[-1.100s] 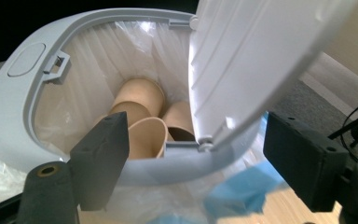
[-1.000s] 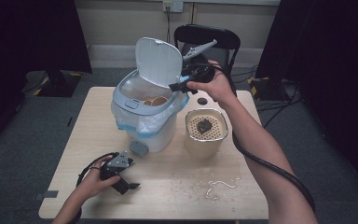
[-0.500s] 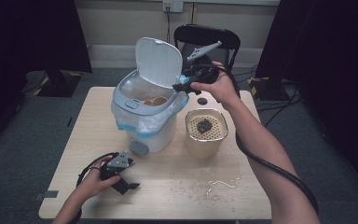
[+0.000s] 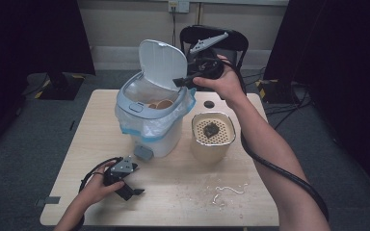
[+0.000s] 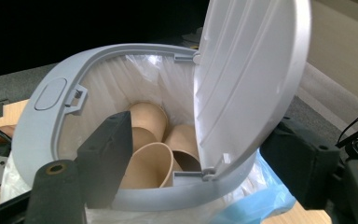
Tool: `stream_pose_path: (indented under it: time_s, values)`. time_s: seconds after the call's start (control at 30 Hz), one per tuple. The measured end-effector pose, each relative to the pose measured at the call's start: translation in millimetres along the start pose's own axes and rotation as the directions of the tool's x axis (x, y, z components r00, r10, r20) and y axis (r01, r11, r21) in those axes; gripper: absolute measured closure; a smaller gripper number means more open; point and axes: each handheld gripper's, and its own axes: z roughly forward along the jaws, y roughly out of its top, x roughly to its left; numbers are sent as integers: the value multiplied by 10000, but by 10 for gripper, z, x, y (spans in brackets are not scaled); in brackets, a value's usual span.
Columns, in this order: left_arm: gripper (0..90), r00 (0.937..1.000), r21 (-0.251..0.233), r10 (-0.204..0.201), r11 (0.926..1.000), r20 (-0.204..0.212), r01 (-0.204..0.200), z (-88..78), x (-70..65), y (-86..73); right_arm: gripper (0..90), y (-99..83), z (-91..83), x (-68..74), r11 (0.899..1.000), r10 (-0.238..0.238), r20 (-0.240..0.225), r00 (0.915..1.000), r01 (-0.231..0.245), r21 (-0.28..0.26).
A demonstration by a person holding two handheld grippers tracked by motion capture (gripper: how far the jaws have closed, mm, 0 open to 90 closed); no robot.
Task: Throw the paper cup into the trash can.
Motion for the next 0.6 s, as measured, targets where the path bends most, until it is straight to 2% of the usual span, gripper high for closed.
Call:
stream_pose_path:
  time_s: [0.1,0.2,0.6]
  values:
    - [0,10000,1,-1,10000,0,1,0,0,0,265,47,-16,54,9998,-198,0,9998,198,-67]
    - [0,10000,-18,6,10000,-13,-6,0,0,0,261,76,-8,122,9995,-252,-192,9995,249,-182]
    - [0,10000,19,15,10000,-45,-15,-1,-2,2,245,117,83,397,9961,-885,-762,9932,879,-104]
